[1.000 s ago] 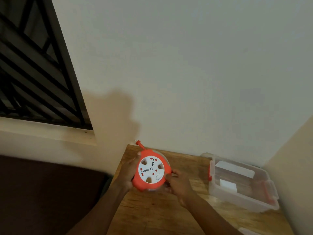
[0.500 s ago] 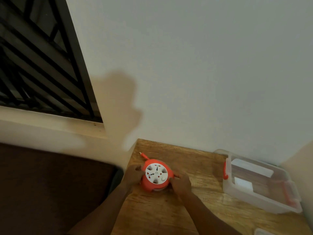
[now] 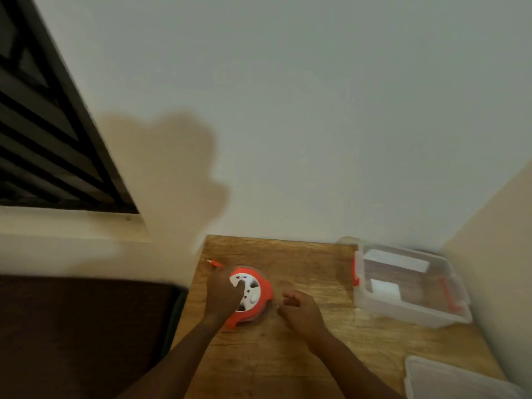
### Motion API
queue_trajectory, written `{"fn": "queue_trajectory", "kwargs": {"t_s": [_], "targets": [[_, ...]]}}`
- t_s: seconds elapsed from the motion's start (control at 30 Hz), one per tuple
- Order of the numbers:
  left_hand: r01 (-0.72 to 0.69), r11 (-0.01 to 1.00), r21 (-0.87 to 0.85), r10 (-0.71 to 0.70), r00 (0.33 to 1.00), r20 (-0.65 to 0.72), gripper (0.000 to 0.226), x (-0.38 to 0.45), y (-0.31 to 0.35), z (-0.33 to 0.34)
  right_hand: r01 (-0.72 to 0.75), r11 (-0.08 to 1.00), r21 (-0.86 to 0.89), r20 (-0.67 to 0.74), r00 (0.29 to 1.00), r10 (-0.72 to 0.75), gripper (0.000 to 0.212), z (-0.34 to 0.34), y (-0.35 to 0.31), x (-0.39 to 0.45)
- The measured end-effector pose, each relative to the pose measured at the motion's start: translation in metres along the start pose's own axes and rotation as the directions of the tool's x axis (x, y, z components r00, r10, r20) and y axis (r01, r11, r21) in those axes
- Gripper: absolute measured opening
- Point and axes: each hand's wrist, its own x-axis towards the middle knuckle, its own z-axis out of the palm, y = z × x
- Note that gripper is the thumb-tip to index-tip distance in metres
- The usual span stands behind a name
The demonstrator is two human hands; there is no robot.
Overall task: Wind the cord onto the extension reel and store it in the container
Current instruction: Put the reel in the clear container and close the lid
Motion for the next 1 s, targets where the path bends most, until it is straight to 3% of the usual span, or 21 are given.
{"fn": "queue_trajectory", "kwargs": {"t_s": [0.17, 0.3, 0.37, 0.43, 0.53, 0.63, 0.73, 0.87, 1.0], "targets": [[-0.114, 0.971, -0.208, 0.174, 0.94, 0.293, 0.04, 0.001, 0.083, 0.051, 0.051, 0.998, 0.027, -0.214, 0.976, -0.044, 0.024, -0.092, 0.029, -0.038], [-0.089, 0.955, -0.282, 0.203, 0.89, 0.408, 0.041, -0.004, 0.146, 0.101, 0.046, 0.998, 0.05, -0.459, 0.888, -0.018, 0.028, -0.179, 0.059, -0.07], [-0.061, 0.957, -0.284, 0.198, 0.854, 0.482, 0.027, -0.011, 0.171, 0.126, 0.039, 0.998, 0.045, -0.564, 0.825, -0.007, 0.031, -0.223, 0.081, -0.087], [-0.028, 0.957, -0.289, 0.181, 0.835, 0.519, 0.022, -0.017, 0.188, 0.146, 0.006, 0.999, 0.048, -0.637, 0.77, 0.026, 0.035, -0.26, 0.105, -0.101], [-0.02, 0.976, -0.217, 0.131, 0.851, 0.509, 0.049, -0.022, 0.206, 0.173, -0.07, 0.997, 0.042, -0.711, 0.699, 0.079, 0.038, -0.302, 0.139, -0.122], [-0.075, 0.989, -0.127, 0.127, 0.867, 0.482, 0.055, -0.023, 0.21, 0.19, -0.151, 0.988, -0.013, -0.757, 0.647, 0.089, 0.039, -0.328, 0.164, -0.139], [-0.022, 0.984, -0.174, 0.108, 0.859, 0.5, 0.053, -0.024, 0.207, 0.203, -0.226, 0.964, -0.137, -0.757, 0.652, 0.045, 0.041, -0.345, 0.186, -0.151], [0.071, 0.985, -0.156, 0.029, 0.827, 0.562, 0.061, -0.033, 0.2, 0.215, -0.333, 0.899, -0.286, -0.681, 0.73, 0.053, 0.024, -0.352, 0.203, -0.159], [0.109, 0.994, 0.002, -0.099, 0.895, 0.434, 0.049, -0.046, 0.194, 0.223, -0.344, 0.884, -0.316, -0.621, 0.779, 0.081, 0.018, -0.356, 0.209, -0.158]]}}
